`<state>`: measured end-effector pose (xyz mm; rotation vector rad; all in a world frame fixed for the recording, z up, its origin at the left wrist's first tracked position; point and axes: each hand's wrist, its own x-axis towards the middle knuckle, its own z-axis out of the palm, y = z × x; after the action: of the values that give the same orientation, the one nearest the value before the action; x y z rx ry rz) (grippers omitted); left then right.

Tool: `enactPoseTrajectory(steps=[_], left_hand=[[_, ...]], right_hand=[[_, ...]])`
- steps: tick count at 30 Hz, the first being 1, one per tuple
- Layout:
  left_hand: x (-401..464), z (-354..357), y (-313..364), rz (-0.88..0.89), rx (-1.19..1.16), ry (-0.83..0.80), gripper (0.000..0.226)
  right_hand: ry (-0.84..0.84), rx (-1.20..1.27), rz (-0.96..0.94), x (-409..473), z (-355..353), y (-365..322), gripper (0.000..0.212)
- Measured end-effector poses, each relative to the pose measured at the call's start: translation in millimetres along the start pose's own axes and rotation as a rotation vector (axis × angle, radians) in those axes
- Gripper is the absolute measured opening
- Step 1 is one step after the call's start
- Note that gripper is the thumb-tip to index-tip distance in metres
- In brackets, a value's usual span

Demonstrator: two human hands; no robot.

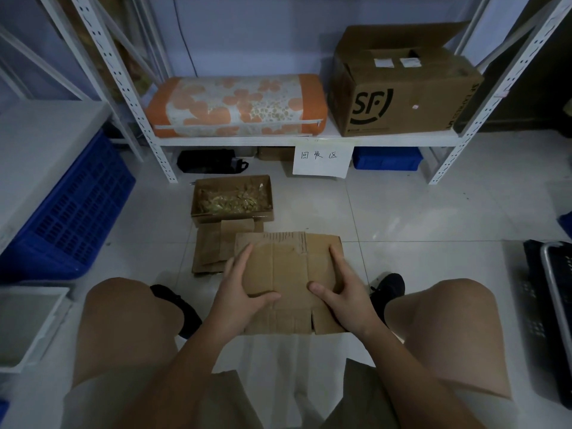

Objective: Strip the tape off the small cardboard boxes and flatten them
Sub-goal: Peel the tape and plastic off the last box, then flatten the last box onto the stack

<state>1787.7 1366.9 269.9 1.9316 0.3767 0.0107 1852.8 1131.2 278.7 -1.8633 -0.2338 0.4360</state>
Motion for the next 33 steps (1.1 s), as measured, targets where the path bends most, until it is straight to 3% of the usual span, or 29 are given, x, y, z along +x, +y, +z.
enactPoseTrajectory(steps=[9,20,28,33], left_hand=[[9.8,0.4,-28.3,-0.109,0.153,0.015,0.115],[53.0,3.4,-69.6,-0.234,0.451,0.059,0.115],[162.6,-10.9,-130.6,-0.342,0.541,-0.014,0.113],[264.0,-56.3,-195.3,-0.396,0.624,-0.013,0.112]], right_hand=[[0.010,-0.241,0.028,22.9,14.1,14.4,0.102],[-0.018,-0.552,0.136,91.8,77.7,49.2,0.095],[-0.054,-0.529,0.234,201.4,127.9,94.1,0.092],[-0.179,-0.457,0.234,311.9,166.7,123.8,0.089]])
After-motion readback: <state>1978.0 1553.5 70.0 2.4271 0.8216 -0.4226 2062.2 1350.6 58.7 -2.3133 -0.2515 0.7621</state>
